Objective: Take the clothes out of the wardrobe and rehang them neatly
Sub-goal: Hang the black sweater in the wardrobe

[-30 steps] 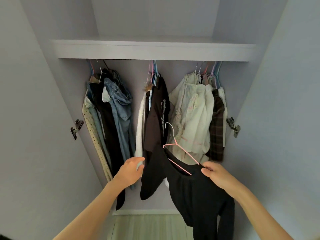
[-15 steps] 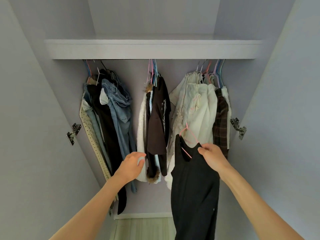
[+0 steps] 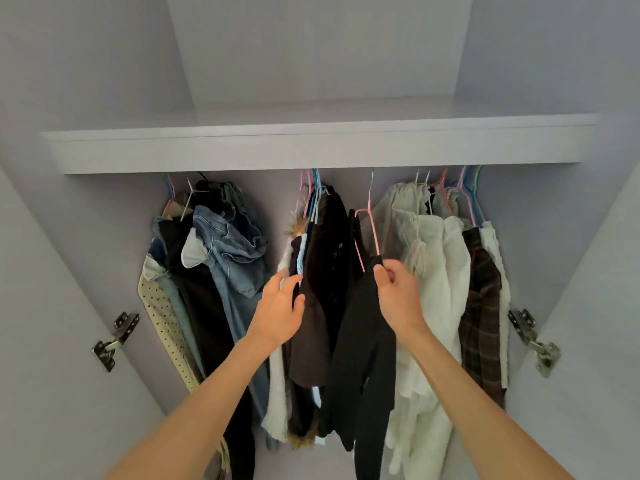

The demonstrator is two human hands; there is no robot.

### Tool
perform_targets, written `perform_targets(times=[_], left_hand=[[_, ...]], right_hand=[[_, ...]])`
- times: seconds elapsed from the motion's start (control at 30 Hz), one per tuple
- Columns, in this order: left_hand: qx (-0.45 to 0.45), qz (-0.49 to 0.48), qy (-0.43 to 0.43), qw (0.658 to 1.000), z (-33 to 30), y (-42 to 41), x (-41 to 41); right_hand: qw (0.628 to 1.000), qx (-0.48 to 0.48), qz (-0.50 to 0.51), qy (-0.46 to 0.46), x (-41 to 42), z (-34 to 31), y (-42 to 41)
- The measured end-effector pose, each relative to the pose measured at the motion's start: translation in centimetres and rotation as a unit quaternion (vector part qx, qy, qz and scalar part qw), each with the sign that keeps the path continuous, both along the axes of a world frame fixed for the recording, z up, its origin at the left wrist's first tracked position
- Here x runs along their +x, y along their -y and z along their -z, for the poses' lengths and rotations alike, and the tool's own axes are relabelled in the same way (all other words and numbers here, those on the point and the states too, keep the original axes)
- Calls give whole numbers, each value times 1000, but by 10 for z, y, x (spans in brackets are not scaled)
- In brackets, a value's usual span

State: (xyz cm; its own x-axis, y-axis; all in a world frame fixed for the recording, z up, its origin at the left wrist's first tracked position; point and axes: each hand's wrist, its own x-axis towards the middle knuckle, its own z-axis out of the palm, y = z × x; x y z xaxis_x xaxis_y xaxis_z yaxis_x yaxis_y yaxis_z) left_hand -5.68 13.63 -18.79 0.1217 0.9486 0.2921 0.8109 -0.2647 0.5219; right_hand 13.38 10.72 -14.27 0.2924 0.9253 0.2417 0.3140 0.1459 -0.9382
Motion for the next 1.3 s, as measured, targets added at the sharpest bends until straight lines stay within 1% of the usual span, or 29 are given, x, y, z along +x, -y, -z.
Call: perform_targets(times=[0.13,0.2,0.3,0.43,0.67,0.77,0.83,0.87,0.9,0.97,1.1,1.3], left_hand=[[31,-22,-18,999,-2,-32,16],[40,-33,-28,998,-1,-44,22],[81,-55,-52,994,-2,-60,22],[49,-22,34,998,-4,-71,17],[15,3,49,999,-2,-76,19],[21,16,69,997,-1,-77,19],[7,13,91,996,1,-76,20],[-6,8,104,994,2,-75,19],[-21,8,118,993,4,-74,19],[-55,17,142,988,6,-72,16],[-126,27,192,973,4,-68,11],[-132,17,215,968,2,-66,7]], right_hand=[[999,31,2,38,-7,-11,-55],[998,49,-2,48,-11,-14,-78],[996,66,-6,54,-14,-14,-104],[996,55,-6,66,-18,-13,-133],[993,-22,25,116,-24,-2,-170],[984,-25,12,176,-32,4,-173],[974,-30,-19,222,-39,6,-173],[971,-42,-42,231,-43,5,-173],[970,-57,-69,227,-45,5,-174],[971,-89,-115,188,-51,5,-176],[972,-106,-160,139,-63,8,-176],[970,-88,-195,114,-63,9,-181]])
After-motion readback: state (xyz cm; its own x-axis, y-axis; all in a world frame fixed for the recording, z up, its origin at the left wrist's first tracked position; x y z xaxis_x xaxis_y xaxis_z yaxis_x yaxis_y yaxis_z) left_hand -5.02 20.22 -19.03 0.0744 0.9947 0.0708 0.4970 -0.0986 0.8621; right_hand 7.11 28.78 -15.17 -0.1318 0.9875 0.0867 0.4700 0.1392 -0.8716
